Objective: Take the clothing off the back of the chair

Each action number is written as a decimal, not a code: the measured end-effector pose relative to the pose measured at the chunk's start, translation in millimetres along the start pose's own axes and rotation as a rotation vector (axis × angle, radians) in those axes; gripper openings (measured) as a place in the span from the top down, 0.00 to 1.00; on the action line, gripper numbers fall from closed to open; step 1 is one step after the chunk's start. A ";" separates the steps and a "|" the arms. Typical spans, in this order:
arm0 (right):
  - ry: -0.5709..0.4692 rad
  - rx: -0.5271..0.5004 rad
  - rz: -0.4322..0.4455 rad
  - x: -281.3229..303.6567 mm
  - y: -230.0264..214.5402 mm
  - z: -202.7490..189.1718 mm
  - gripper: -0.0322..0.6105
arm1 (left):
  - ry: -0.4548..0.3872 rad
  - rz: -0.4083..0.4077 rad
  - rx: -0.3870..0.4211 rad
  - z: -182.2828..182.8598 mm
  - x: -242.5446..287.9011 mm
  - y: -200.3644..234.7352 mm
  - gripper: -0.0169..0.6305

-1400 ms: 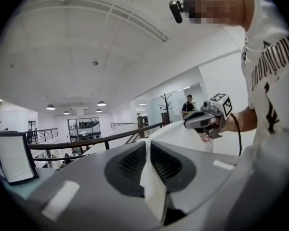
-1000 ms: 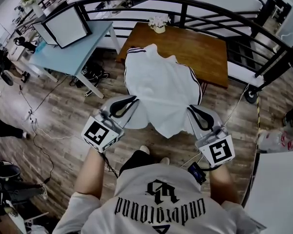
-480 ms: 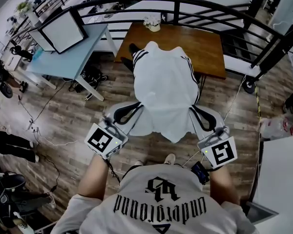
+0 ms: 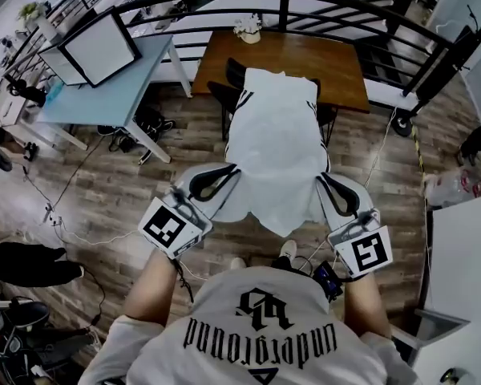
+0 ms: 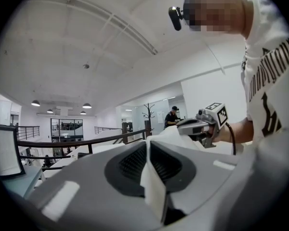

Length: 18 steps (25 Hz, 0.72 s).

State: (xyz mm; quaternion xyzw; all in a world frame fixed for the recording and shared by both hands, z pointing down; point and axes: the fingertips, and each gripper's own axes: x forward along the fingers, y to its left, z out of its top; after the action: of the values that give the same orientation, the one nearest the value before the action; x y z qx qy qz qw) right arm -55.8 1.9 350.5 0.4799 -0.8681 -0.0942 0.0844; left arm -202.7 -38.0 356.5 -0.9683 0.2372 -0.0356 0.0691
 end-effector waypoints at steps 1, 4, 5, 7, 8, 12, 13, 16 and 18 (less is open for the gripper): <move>0.000 0.001 -0.011 -2.1 7.2 1.9 0.91 | -0.001 -0.010 0.000 -0.8 -7.1 -2.4 0.86; -0.009 0.007 -0.050 -8.8 25.2 8.5 0.91 | 0.003 -0.039 -0.002 -2.3 -24.3 -9.7 0.86; -0.009 0.012 -0.062 -11.4 31.6 9.1 0.91 | 0.005 -0.050 -0.005 -3.4 -29.5 -12.3 0.86; 0.000 0.032 -0.083 -16.7 45.6 5.0 0.91 | 0.007 -0.074 -0.019 -8.1 -39.5 -17.6 0.86; 0.008 0.043 -0.090 -18.2 52.3 1.3 0.91 | 0.009 -0.083 -0.029 -11.7 -44.3 -19.8 0.86; 0.037 0.068 -0.101 -20.8 80.4 -10.3 0.91 | 0.028 -0.104 -0.080 -32.3 -65.4 -28.2 0.86; 0.045 0.074 -0.104 -22.8 87.6 -12.1 0.91 | 0.036 -0.110 -0.082 -35.6 -71.1 -31.5 0.86; 0.064 0.096 -0.109 -29.6 105.5 -17.2 0.91 | 0.048 -0.120 -0.086 -41.8 -86.7 -41.1 0.86; 0.078 0.106 -0.110 -32.7 115.8 -22.1 0.91 | 0.052 -0.119 -0.104 -49.0 -96.6 -46.3 0.86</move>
State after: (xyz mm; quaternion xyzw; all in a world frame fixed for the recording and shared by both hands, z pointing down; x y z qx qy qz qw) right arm -128.0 88.2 398.4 0.5339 -0.8404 -0.0337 0.0874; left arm -272.1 41.8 408.4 -0.9818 0.1823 -0.0525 0.0103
